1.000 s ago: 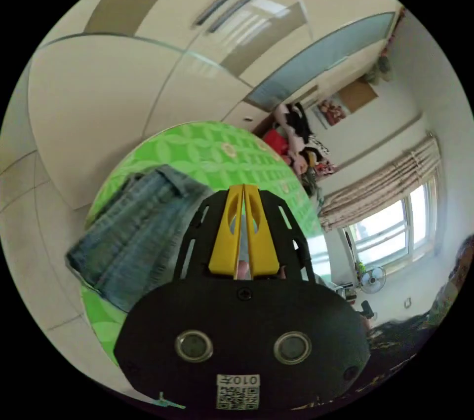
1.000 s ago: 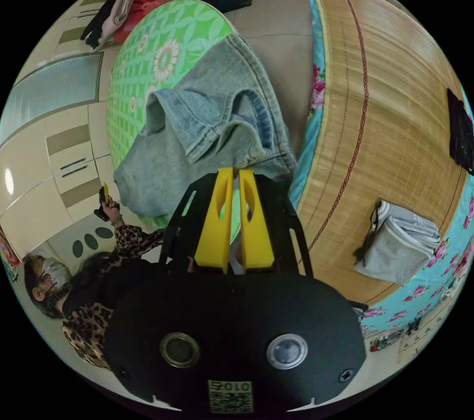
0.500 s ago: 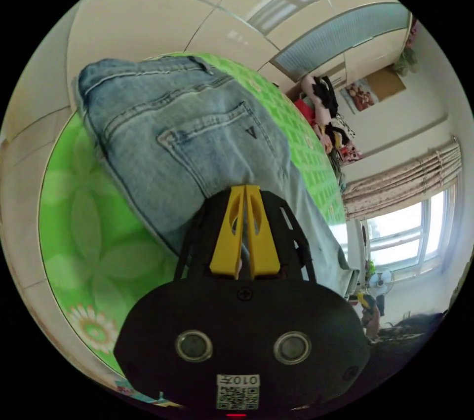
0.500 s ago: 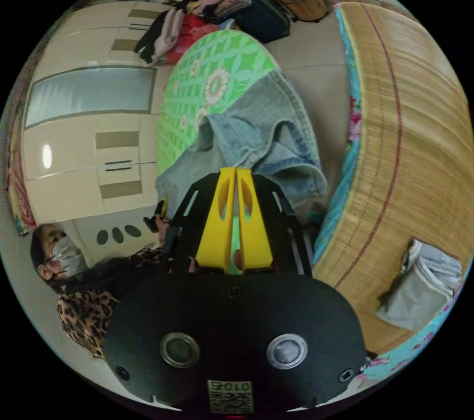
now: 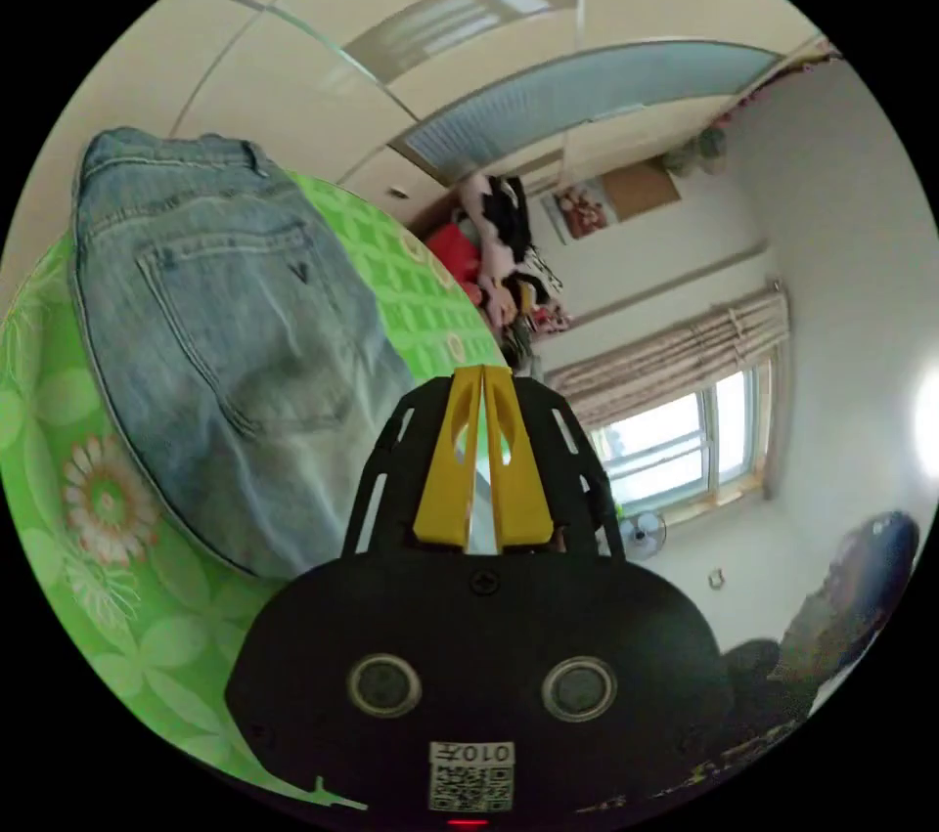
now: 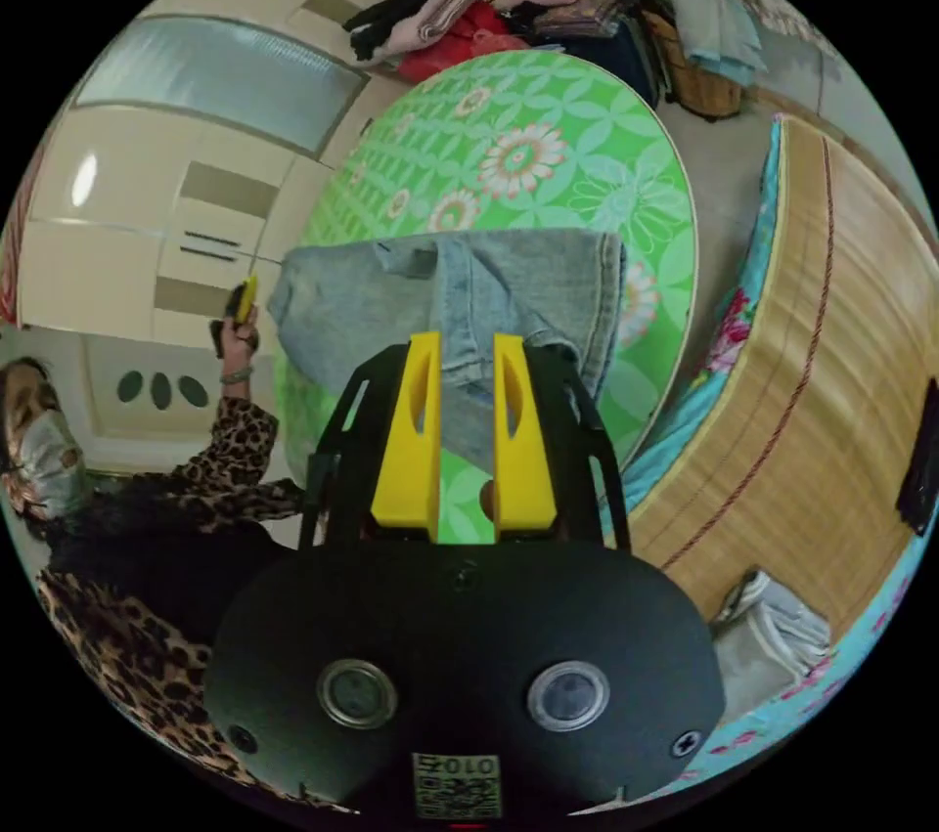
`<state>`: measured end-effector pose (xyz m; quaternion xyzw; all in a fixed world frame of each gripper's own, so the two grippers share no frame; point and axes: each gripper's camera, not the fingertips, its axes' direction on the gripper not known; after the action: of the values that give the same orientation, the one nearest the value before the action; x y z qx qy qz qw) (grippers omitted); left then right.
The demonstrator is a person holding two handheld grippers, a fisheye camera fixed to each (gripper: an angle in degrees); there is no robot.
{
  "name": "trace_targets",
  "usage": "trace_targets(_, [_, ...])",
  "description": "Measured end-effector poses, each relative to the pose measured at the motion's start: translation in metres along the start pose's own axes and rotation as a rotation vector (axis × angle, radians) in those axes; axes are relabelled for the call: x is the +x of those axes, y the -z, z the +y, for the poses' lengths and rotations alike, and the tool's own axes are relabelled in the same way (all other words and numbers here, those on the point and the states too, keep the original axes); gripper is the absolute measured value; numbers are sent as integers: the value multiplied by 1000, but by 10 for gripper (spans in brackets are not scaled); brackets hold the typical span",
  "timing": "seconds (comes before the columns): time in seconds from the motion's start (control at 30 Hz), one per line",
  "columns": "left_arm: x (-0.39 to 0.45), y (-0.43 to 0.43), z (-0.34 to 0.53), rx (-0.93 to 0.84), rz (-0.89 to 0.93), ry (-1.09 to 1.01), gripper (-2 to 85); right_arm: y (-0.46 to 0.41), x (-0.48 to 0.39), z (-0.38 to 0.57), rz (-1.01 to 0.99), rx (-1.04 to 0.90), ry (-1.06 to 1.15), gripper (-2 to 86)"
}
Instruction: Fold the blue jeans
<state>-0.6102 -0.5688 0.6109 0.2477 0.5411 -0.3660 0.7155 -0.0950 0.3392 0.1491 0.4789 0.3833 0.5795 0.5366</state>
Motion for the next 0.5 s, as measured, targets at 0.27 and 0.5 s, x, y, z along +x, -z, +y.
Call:
trace_targets(0.27, [19, -35, 140, -254, 107, -129, -1, 13, 2, -23, 205, -38, 72, 84])
trace_targets(0.5, [16, -97, 233, -425, 90, -159, -1, -22, 1, -62, 348, -121, 336, 120])
